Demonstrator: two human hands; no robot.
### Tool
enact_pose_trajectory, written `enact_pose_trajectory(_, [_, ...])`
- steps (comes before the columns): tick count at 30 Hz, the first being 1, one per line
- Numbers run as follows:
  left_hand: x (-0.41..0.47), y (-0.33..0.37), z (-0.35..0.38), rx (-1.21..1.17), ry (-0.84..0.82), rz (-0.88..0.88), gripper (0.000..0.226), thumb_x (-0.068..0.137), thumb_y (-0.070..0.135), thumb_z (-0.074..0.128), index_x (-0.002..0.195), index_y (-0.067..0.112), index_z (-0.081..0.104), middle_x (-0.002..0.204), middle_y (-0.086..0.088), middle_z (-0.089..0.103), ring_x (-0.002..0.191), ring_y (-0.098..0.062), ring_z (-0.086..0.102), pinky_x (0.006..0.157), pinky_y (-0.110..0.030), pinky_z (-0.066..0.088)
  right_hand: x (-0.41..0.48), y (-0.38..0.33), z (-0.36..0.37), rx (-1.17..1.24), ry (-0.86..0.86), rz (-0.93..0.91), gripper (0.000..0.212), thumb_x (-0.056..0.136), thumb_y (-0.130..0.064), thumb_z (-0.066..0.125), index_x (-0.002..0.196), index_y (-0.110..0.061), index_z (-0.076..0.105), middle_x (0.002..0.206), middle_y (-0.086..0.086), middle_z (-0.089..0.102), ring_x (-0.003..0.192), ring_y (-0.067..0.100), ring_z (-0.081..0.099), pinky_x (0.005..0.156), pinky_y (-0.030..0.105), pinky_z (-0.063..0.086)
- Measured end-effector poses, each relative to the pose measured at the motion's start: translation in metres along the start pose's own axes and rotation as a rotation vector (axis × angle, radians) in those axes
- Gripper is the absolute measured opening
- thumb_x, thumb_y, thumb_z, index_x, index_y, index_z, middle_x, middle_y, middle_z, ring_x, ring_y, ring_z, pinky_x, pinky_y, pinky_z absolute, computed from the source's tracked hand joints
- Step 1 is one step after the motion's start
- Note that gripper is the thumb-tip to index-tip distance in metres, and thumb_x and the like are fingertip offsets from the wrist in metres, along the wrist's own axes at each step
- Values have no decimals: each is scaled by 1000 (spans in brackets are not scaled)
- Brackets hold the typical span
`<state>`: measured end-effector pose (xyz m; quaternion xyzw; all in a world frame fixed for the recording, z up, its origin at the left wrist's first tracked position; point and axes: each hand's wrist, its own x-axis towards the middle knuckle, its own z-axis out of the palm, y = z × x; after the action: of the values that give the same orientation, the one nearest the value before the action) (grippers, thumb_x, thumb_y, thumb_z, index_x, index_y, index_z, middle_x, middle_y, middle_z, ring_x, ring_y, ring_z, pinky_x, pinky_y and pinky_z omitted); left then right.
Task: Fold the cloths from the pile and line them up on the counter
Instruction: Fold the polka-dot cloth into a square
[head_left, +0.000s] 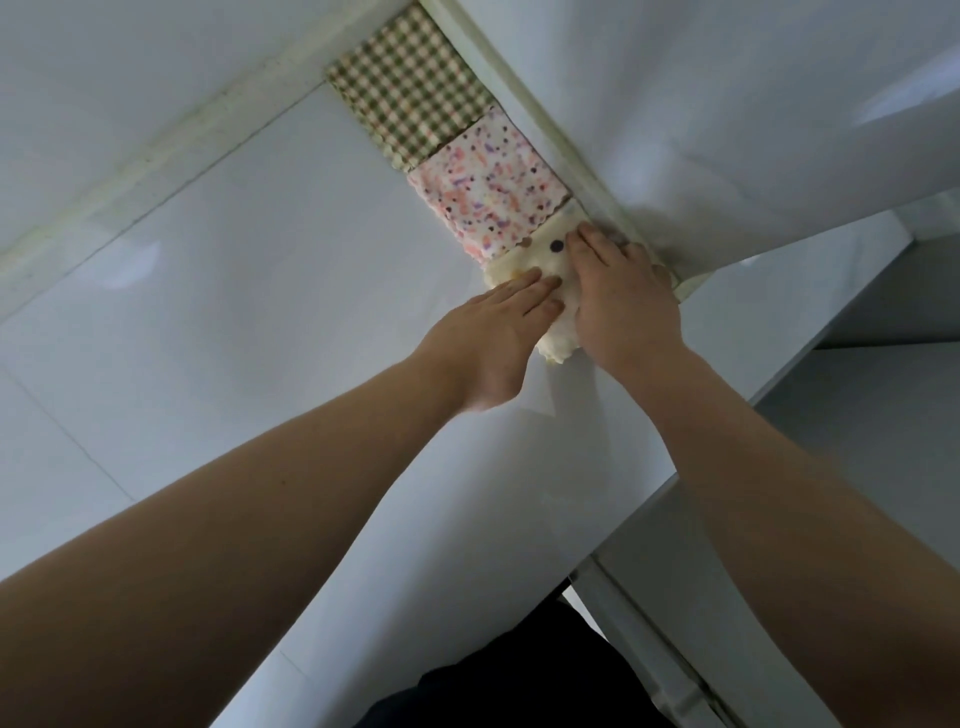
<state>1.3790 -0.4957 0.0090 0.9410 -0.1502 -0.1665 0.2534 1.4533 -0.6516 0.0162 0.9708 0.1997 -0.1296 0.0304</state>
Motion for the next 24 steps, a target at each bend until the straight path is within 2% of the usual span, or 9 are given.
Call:
enact_pose_trajectory(3, [-29,6,-18,-25,57,-30,51,98,5,47,148,16,45,156,-1,40,147,-20,31,118,-35,30,-13,-9,-9,59,179,-17,41,83,-1,47,120,-6,66,118,13,68,98,40,61,80,48,50])
enact_pose_trajectory(4, [-42,9,-23,-37,68,-65,48,99,8,46,146,18,48,152,1,45,144,-20,37,116,-35,34,-19,-16,-13,93,220,-15,36,79,1,48,107,-6,70,101,13,71,86,39,62,74,45,50])
enact_pose_trajectory(6, [-71,14,-29,-78,81,-184,40,102,16,43,140,25,54,143,7,54,134,-16,46,111,-32,38,-31,-36,-22,143,168,-29,26,82,0,53,97,-10,72,88,9,70,78,33,62,69,43,50])
enact_pose_trajectory(10, [-155,18,-25,-240,210,-451,17,97,28,54,106,29,68,96,17,66,84,-4,60,85,-32,52,-63,-101,-26,217,63,-193,20,87,-5,52,90,-14,70,83,5,66,73,25,60,60,34,42])
enact_pose_trajectory(12, [-204,21,-19,-297,283,-603,10,94,30,60,92,26,69,81,17,64,72,-4,58,75,-29,52,-84,-141,-24,287,43,-298,22,83,-3,49,84,-14,68,78,5,65,68,27,57,58,31,35])
enact_pose_trajectory(15, [-277,34,-9,-294,341,-827,18,93,37,62,81,24,67,72,16,62,70,-5,58,68,-22,49,-114,-196,-25,355,-13,-473,23,79,-1,48,78,-14,67,72,6,63,64,31,56,56,29,35])
enact_pose_trajectory(18, [-344,46,6,-310,415,-1059,28,91,45,62,74,24,64,67,14,60,68,-4,59,67,-27,52,-144,-249,-32,384,-74,-631,24,79,1,47,79,-12,67,75,7,64,65,32,56,57,30,40])
enact_pose_trajectory(21, [-400,55,21,-331,545,-1168,31,89,44,64,66,24,60,60,12,59,57,-4,59,60,-32,53,-176,-294,-34,369,-129,-743,24,77,2,47,83,-12,66,80,6,64,69,31,57,61,31,45])
enact_pose_trajectory(24, [-448,59,31,-298,628,-1212,32,89,41,66,65,22,60,57,11,59,61,-6,59,61,-24,48,-213,-331,-30,296,-143,-835,23,75,1,48,85,-12,65,82,8,64,71,34,59,64,34,51])
